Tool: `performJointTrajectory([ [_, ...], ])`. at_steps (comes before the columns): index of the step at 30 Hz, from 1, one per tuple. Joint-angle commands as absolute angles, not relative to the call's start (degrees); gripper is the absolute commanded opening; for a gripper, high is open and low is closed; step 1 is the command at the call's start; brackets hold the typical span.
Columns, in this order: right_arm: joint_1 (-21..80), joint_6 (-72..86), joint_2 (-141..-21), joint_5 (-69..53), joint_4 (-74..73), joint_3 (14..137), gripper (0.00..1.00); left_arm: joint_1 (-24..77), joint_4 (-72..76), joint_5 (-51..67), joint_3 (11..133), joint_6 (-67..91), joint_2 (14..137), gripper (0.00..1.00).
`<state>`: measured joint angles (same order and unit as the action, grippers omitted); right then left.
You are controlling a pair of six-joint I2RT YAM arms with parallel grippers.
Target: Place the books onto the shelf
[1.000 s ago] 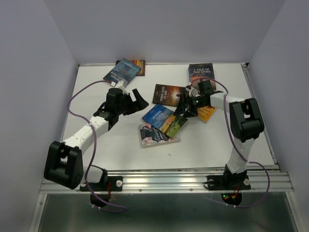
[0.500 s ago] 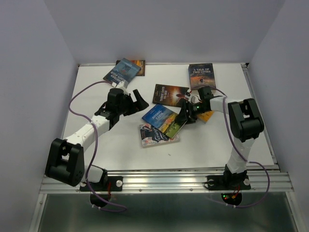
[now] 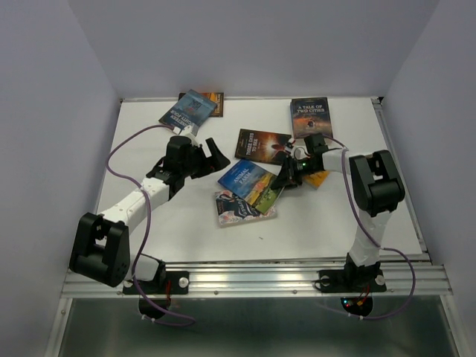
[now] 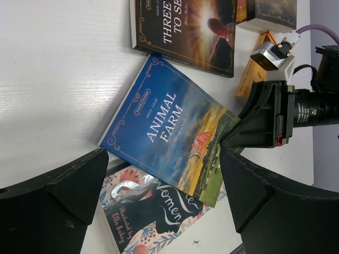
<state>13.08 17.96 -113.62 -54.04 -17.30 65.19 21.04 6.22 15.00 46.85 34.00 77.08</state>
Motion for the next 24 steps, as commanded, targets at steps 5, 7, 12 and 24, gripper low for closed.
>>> performJointTrajectory([
  [5, 12.92, 16.0, -107.15, -52.64, -12.92, 66.71, 0.01, 21.45, 8.44, 15.03, 48.25, 34.1, 76.29, 0.99],
  [7, 12.92, 15.64, -105.48, -53.35, -12.4, 66.36, 0.01, 21.45, 8.61, 14.94, 48.43, 34.1, 76.11, 0.99],
  [12, 12.92, 15.64, -99.68, -58.87, -9.06, 64.78, 0.01, 21.45, 8.7, 14.59, 48.87, 34.28, 75.85, 0.99],
  [24, 12.92, 23.18, -92.11, -55.3, 3.42, 65.65, 0.01, 21.45, 7.38, 12.75, 53.17, 33.13, 74.71, 0.99],
])
